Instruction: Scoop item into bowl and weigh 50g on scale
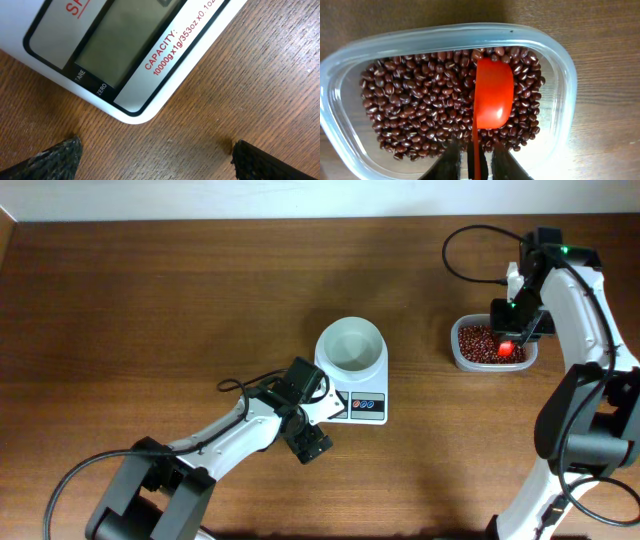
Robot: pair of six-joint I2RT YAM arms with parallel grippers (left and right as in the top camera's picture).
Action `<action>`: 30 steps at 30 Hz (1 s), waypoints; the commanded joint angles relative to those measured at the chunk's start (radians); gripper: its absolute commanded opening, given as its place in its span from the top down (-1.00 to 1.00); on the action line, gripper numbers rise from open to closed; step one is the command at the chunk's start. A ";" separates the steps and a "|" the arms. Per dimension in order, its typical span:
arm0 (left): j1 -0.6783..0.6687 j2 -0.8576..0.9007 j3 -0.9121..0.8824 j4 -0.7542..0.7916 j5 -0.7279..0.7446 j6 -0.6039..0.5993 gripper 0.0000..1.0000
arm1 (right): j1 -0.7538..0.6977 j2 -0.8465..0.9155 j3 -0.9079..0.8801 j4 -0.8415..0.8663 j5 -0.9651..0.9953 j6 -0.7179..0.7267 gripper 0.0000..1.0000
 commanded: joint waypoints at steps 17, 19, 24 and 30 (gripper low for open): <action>-0.005 0.036 -0.018 -0.010 0.034 0.002 -0.99 | -0.206 -0.035 -0.108 0.077 -0.502 -0.104 0.92; -0.005 0.036 -0.018 -0.010 0.034 0.002 -0.98 | -0.212 -0.035 -0.154 0.113 -0.520 -0.103 0.92; -0.005 0.036 -0.018 -0.010 0.034 0.002 -0.98 | -0.229 -0.035 -0.197 0.149 -0.628 -0.104 0.92; -0.005 0.036 -0.018 -0.010 0.033 0.002 -0.98 | -0.264 -0.035 -0.198 0.137 -0.666 -0.128 0.92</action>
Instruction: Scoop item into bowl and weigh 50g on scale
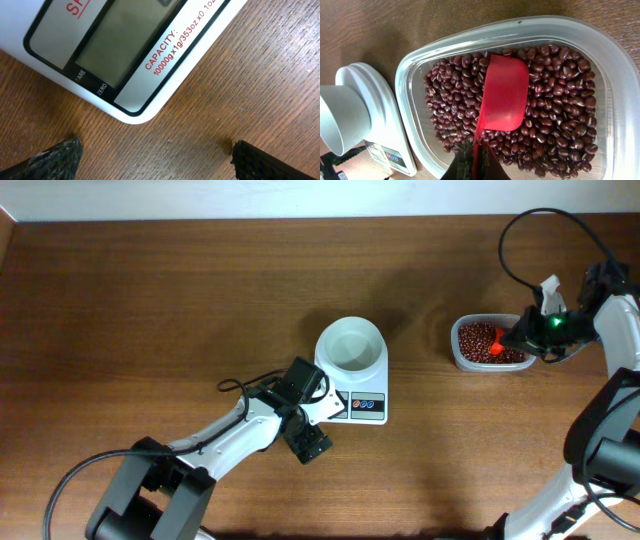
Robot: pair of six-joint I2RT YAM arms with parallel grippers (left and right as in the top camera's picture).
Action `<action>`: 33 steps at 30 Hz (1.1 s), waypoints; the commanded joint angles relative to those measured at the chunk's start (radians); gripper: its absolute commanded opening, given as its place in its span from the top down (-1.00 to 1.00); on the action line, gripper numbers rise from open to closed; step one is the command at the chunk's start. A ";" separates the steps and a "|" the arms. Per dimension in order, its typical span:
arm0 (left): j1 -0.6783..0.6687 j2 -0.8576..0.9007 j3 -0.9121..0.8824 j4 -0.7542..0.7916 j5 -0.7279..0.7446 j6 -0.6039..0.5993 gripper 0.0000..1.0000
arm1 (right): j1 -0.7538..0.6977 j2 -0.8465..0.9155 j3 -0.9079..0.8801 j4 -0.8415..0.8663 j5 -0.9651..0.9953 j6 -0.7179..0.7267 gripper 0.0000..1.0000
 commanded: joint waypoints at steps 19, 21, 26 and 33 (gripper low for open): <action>-0.005 0.036 -0.018 -0.010 0.034 0.002 -0.98 | -0.139 0.010 -0.014 -0.084 -0.316 -0.139 0.92; -0.005 0.036 -0.018 -0.010 0.034 0.002 -0.98 | -0.163 0.010 -0.014 -0.092 -0.318 -0.138 0.92; -0.005 0.036 -0.018 -0.010 0.034 0.002 -0.98 | -0.246 0.010 -0.014 -0.141 -0.386 -0.185 0.92; -0.005 0.036 -0.018 -0.010 0.034 0.002 -0.99 | -0.307 0.010 -0.014 -0.176 -0.513 -0.221 0.92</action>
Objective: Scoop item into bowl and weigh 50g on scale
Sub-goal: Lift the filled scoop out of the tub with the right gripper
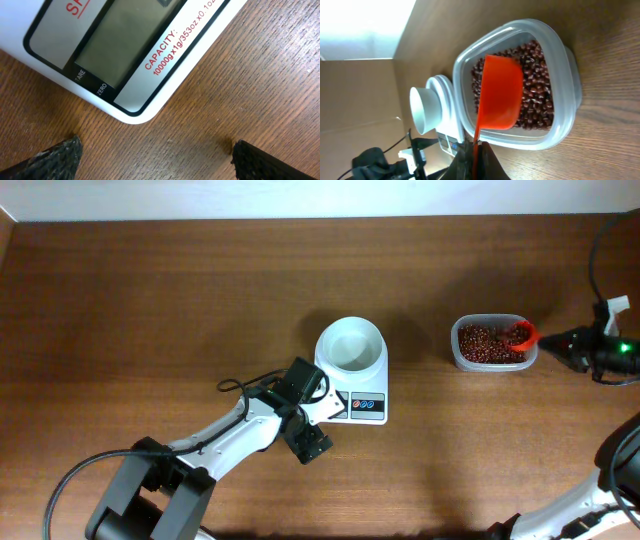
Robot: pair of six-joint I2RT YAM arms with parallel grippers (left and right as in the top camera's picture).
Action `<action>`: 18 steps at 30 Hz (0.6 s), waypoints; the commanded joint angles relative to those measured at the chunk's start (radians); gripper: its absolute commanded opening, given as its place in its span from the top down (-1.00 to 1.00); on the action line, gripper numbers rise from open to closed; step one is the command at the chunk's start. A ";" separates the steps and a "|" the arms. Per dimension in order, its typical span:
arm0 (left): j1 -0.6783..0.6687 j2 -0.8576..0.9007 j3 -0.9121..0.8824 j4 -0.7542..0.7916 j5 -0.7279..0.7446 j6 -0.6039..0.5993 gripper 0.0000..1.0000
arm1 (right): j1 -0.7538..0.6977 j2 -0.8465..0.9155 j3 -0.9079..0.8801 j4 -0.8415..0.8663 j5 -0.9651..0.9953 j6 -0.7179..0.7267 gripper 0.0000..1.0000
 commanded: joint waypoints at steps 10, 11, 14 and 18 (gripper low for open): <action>-0.005 0.036 -0.018 -0.010 0.034 0.002 -0.98 | -0.014 0.006 -0.011 -0.026 -0.203 -0.031 0.92; -0.005 0.036 -0.018 -0.010 0.034 0.002 -0.98 | -0.014 0.006 -0.011 -0.025 -0.229 -0.031 0.92; -0.005 0.036 -0.018 -0.010 0.034 0.002 -0.98 | -0.014 0.006 -0.011 -0.016 -0.305 -0.032 0.92; -0.005 0.036 -0.018 -0.010 0.034 0.002 -0.98 | -0.014 0.006 -0.011 -0.013 -0.366 -0.031 0.92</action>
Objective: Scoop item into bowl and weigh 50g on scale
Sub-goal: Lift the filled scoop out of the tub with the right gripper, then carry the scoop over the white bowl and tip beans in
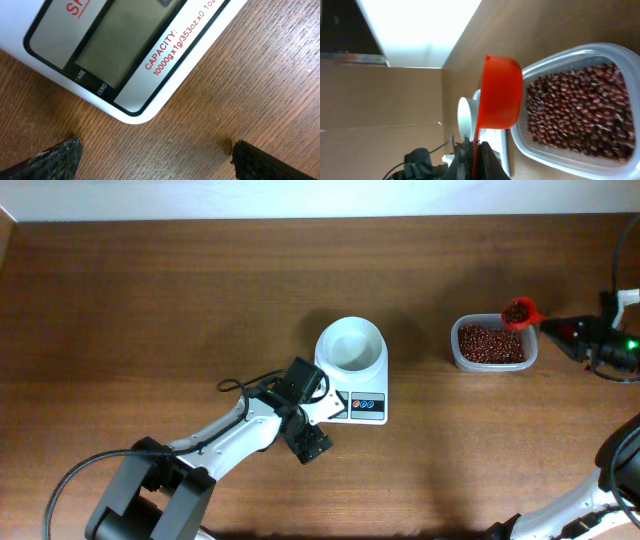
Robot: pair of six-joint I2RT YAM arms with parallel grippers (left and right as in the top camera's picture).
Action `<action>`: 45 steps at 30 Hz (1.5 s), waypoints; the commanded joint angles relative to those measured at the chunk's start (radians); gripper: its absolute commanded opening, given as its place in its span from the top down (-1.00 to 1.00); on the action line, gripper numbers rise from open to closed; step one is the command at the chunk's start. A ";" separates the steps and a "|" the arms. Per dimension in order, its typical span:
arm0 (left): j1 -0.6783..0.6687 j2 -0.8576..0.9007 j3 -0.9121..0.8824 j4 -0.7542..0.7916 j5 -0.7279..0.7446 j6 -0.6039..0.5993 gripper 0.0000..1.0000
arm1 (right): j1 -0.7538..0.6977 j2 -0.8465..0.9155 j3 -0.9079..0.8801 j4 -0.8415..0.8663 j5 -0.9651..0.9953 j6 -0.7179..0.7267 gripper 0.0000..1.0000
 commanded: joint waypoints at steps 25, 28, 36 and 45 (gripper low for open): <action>-0.005 0.036 -0.018 -0.010 0.033 0.002 -0.98 | 0.311 0.006 -0.011 0.069 -0.296 -0.013 0.92; -0.005 0.036 -0.018 -0.010 0.033 0.002 -0.98 | 0.380 0.006 -0.011 0.073 -0.241 -0.013 0.92; -0.005 0.036 -0.018 -0.010 0.033 0.002 -0.99 | 0.553 0.006 -0.011 0.119 -0.175 -0.013 0.92; -0.005 0.036 -0.018 -0.010 0.033 0.002 -0.98 | 0.662 0.006 -0.011 0.182 -0.047 -0.009 0.92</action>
